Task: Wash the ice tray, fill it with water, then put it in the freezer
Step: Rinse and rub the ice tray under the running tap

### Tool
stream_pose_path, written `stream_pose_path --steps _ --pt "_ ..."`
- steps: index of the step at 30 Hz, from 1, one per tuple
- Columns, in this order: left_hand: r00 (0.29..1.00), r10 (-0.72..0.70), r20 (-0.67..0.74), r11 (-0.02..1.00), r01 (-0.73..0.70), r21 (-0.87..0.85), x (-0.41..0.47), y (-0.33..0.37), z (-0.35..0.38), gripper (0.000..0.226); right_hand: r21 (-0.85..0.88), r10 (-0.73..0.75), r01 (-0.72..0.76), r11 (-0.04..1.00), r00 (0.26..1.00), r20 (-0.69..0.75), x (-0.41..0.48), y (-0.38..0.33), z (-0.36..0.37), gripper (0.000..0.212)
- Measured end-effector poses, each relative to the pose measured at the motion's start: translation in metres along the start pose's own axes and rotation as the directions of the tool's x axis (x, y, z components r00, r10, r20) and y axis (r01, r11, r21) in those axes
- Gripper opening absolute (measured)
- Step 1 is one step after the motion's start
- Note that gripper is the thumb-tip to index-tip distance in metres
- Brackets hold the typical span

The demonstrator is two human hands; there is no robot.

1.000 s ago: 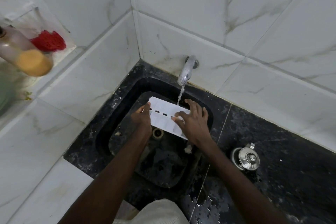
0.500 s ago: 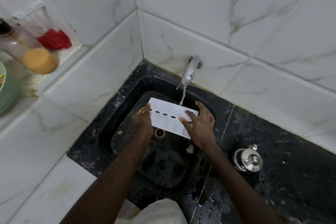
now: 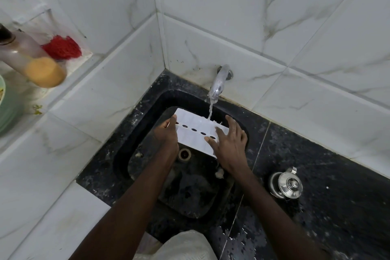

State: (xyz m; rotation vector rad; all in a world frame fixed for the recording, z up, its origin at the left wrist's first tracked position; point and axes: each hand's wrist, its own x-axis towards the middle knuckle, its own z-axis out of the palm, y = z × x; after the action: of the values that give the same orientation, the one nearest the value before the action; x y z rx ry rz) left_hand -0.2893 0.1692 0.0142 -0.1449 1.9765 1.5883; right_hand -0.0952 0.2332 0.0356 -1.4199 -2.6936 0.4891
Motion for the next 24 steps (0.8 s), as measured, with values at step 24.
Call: stream_pose_path --steps 24 --pt "0.995 -0.103 -0.013 0.994 0.103 -0.036 0.032 -0.027 -0.026 0.042 0.094 -0.042 0.032 0.995 0.994 0.101 -0.003 0.002 0.001 0.06"
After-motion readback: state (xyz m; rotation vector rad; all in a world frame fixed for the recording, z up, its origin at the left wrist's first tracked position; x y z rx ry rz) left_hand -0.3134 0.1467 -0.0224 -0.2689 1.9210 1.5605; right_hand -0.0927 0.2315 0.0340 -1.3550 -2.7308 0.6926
